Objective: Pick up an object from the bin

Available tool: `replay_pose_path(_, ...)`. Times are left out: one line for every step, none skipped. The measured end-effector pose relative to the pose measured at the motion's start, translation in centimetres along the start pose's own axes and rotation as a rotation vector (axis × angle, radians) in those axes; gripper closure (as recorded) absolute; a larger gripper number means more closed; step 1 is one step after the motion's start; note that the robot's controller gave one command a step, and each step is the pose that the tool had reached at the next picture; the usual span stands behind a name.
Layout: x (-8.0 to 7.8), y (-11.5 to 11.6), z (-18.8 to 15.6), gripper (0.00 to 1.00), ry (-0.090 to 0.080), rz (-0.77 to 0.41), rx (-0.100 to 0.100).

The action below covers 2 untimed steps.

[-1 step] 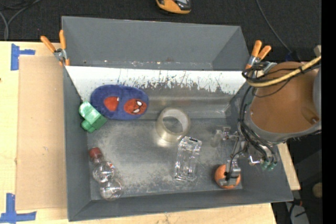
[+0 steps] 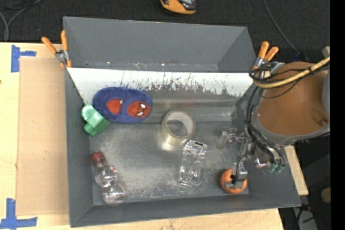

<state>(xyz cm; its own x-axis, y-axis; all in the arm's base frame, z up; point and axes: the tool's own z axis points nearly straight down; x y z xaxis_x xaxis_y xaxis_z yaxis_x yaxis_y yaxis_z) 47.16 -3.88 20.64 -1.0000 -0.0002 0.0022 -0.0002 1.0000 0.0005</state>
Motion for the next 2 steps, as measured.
replay_pose_path(-0.5, -7.4, 13.0, 0.00, -0.009, -0.186, 0.001)
replay_pose_path(-1.6, -7.3, 5.4, 0.00, -0.008, -0.209, -0.001)
